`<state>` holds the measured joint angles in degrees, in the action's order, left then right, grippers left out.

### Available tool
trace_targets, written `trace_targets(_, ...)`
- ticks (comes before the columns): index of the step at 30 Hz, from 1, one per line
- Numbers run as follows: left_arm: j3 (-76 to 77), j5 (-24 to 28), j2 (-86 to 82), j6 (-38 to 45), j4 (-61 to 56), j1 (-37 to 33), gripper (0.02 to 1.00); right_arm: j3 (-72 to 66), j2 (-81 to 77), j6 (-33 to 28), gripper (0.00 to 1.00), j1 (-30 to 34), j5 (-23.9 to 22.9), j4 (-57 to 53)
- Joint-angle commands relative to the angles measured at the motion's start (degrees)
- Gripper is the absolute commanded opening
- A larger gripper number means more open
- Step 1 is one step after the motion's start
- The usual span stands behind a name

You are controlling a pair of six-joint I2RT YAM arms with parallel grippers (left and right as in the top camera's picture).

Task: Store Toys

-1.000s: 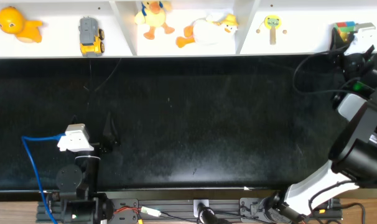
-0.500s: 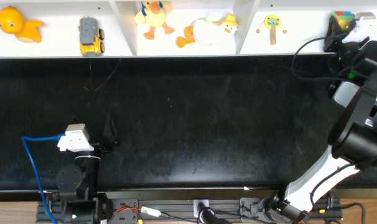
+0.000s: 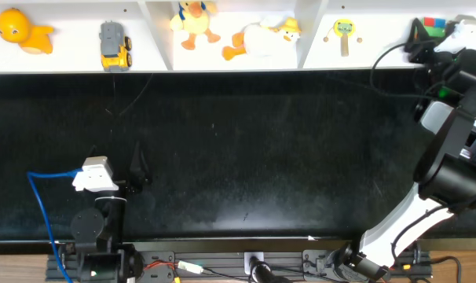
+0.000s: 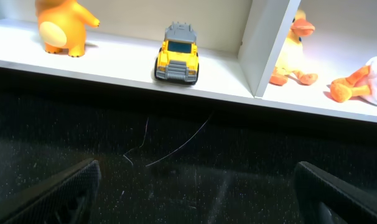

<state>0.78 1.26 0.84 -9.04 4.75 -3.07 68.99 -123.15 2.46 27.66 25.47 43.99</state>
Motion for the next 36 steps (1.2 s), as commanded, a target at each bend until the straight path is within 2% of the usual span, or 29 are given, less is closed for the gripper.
trace_targets(1,-0.31,0.11,-0.68,0.39,0.04,0.26,0.998,0.98,4.46,2.23,0.998,-0.22,0.11,-4.0)
trace_targets(5,-0.31,0.11,-0.68,0.39,0.04,0.26,0.998,0.98,11.72,1.53,0.996,-0.33,-6.01,-17.92)
trace_targets(10,-0.31,0.11,-0.68,0.39,0.04,0.26,0.998,0.98,23.63,0.55,1.0,-0.31,-15.61,-42.82)
trace_targets(14,-0.31,0.11,-0.68,0.39,0.04,0.26,0.996,0.98,32.48,0.5,0.998,-0.44,-16.52,-57.66)
trace_targets(18,-0.31,0.11,-0.68,0.39,0.04,0.26,0.998,0.98,38.82,-3.43,0.996,-2.89,-15.85,-66.51)
trace_targets(23,-0.31,0.11,-0.68,0.39,0.04,0.26,0.998,0.98,42.45,-11.54,0.998,-11.96,-15.87,-71.3)
trace_targets(25,-0.31,0.11,-0.68,0.39,0.04,0.26,0.998,0.98,43.21,-13.05,0.993,-16.72,-15.87,-72.24)
trace_targets(32,-0.31,0.11,-0.68,0.39,0.04,0.26,0.998,0.98,45.75,-12.96,0.998,-33.73,-16.9,-75.52)
trace_targets(36,-0.31,0.11,-0.68,0.39,0.04,0.26,0.998,0.98,46.05,-12.79,0.996,-39.82,-17.64,-76.41)
